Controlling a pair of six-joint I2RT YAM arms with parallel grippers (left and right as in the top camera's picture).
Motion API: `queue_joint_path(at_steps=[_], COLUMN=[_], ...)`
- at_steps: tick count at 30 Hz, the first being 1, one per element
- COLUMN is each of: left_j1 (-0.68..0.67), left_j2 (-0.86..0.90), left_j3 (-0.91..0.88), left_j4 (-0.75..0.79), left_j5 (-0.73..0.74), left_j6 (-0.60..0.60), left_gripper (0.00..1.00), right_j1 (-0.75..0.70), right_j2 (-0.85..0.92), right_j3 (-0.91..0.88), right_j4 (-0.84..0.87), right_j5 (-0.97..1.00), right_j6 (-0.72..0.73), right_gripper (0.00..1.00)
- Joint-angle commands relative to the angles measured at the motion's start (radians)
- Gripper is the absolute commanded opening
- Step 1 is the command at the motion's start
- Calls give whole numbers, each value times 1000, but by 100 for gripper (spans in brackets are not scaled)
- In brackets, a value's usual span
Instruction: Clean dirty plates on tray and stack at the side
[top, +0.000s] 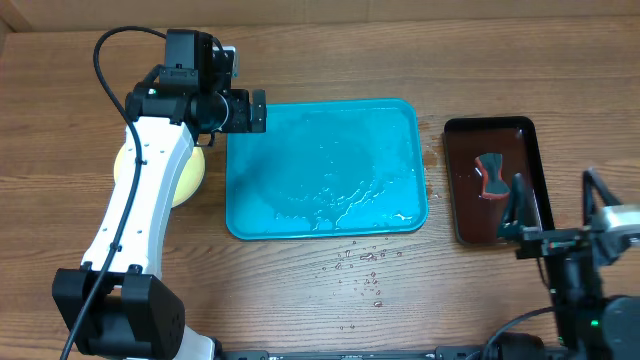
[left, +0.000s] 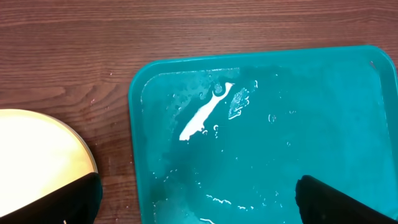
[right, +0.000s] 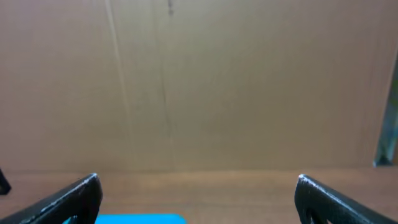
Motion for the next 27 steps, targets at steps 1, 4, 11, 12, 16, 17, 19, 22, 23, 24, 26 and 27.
queue_joint_path(at_steps=[1,4,11,12,16,17,19,22,23,24,26,27], left_j1=[-1,-1,-1,-1,-1,-1,-1,-1,-1,-1,-1,-1], left_j2=[-22,-22,-22,-22,-22,-22,-22,-22,-22,-22,-22,-22], left_j3=[18,18,18,18,18,18,18,18,18,18,18,18], left_j4=[3,3,3,3,3,3,3,3,4,3,3,3], left_j5=[-3,-3,-3,-3,-3,-3,-3,-3,-3,-3,-3,-3], left_j6=[19,19,19,19,19,19,19,19,19,19,19,19], left_gripper=[100,100,100,100,100,100,100,100,100,100,100,100], right_j1=[0,1,7,7,13,13,13,13,13,13,13,13], right_j2=[-93,-166,-228,-228,-228,-228,-228,-228,-228,-228,-228,-228], right_j3=[-129,-225,-356,-373,-393,-398,-411,-451,-471,-487,-514,-513], right_j4=[64,125,212,222,229,233,237,270,286,303,320,310], right_j5=[5,-2,-10,-10,-12,-13,-13,-2,11,15,22,12], right_j6=[2,2,2,2,1,1,1,0,1,0,0,1], right_gripper=[100,100,100,100,100,100,100,100,100,100,100,100])
